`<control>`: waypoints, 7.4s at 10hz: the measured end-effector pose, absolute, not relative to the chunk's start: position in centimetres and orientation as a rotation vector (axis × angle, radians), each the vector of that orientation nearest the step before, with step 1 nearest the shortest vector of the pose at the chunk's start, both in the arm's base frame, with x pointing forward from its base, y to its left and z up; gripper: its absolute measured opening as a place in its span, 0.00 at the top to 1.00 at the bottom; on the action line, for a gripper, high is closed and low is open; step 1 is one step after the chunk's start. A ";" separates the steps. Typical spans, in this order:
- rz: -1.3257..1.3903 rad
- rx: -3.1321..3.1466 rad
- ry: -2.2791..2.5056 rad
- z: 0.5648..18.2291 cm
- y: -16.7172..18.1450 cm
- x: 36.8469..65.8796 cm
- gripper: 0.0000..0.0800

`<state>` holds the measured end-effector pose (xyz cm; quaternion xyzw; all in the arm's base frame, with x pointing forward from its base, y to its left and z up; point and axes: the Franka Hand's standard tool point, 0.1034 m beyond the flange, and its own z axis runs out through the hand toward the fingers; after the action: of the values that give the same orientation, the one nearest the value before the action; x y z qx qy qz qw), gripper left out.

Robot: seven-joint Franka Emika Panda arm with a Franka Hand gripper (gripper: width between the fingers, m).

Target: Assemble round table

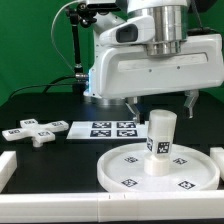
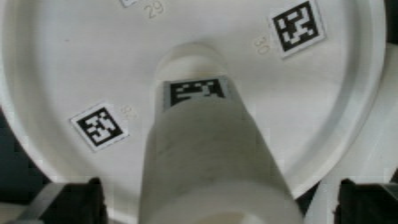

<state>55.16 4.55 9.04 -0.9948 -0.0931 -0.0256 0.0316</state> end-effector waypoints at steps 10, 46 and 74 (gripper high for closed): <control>-0.006 -3.051 -0.346 9.3 3.7 56.8 0.62; 0.002 -2.948 0.858 7.9 3.8 55.7 0.49; -0.045 -2.857 0.801 7.9 4.6 56.4 0.19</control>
Offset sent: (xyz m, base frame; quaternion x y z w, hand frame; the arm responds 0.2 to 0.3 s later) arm 0.0161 -0.0096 0.0017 0.0001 -0.0001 -0.0264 0.9997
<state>56.39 4.65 7.92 -0.9591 0.2689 -0.0152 0.0869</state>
